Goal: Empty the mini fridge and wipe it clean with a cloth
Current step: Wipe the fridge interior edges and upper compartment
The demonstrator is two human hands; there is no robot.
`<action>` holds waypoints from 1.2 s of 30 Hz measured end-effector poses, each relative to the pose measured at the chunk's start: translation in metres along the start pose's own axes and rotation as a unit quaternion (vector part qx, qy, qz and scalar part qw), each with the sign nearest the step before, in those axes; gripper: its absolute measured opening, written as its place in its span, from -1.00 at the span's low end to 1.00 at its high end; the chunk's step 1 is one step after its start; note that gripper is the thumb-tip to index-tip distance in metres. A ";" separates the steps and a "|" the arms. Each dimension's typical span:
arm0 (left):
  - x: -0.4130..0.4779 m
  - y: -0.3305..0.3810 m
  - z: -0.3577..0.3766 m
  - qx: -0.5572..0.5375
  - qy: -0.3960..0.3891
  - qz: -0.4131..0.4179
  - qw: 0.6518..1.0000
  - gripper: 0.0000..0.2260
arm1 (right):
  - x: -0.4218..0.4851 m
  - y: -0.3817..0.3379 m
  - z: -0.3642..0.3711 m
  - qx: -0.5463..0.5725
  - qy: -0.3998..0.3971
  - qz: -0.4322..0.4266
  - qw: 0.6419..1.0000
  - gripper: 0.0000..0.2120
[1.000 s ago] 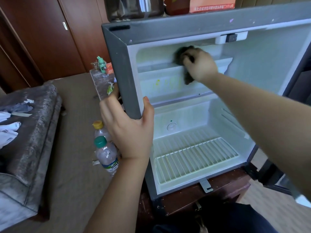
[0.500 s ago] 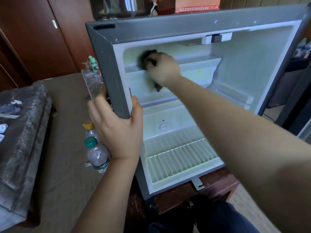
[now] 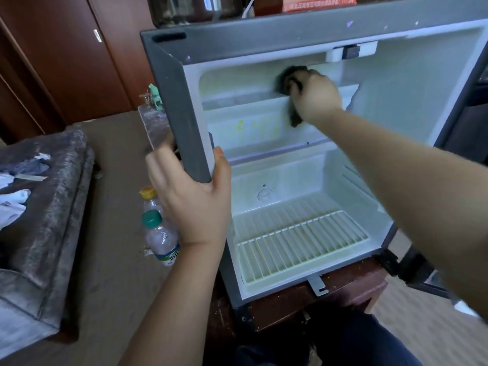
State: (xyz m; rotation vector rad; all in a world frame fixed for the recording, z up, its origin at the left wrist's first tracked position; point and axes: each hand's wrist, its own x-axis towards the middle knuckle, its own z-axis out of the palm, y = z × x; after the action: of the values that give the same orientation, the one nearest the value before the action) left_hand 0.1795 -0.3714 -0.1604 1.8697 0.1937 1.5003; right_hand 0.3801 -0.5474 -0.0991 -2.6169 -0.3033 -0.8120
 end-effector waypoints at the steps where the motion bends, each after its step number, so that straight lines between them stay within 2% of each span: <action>1: 0.000 0.000 0.000 0.001 -0.001 0.000 1.000 -0.60 | 0.005 0.017 -0.010 -0.020 -0.011 0.033 0.999 -0.66; 4: 0.000 -0.001 0.001 0.002 0.000 -0.004 1.000 -0.59 | 0.014 0.046 -0.030 -0.056 -0.041 0.112 0.991 -0.68; 9: 0.000 -0.003 0.001 -0.006 0.000 0.009 1.000 -0.58 | 0.005 0.037 -0.024 -0.048 -0.008 0.128 0.991 -0.65; 13: -0.001 -0.006 0.002 -0.002 0.003 0.009 1.000 -0.58 | -0.009 0.009 -0.021 -0.066 -0.005 0.080 0.995 -0.70; 20: -0.001 -0.004 0.002 0.001 0.003 0.007 1.000 -0.58 | -0.041 -0.116 0.013 -0.029 -0.006 -0.066 0.997 -0.67; 23: 0.000 -0.004 0.002 0.008 0.000 0.001 1.000 -0.59 | -0.050 -0.149 0.021 -0.030 0.002 -0.098 0.995 -0.66; 27: 0.000 -0.003 0.002 0.007 -0.004 -0.004 1.000 -0.58 | -0.050 -0.137 0.009 -0.033 -0.035 -0.139 0.989 -0.57; 29: 0.001 -0.003 0.002 0.009 -0.005 -0.002 1.000 -0.59 | -0.047 -0.121 0.003 -0.016 -0.048 -0.150 0.987 -0.59; 36: 0.000 -0.004 0.002 0.004 -0.009 -0.009 1.000 -0.60 | -0.032 -0.040 -0.011 -0.016 -0.035 -0.086 0.996 -0.63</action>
State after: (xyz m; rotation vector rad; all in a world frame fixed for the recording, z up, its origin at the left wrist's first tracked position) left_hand 0.1827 -0.3691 -0.1631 1.8813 0.2077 1.4723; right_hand 0.3361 -0.5187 -0.0972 -2.6817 -0.5464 -0.7873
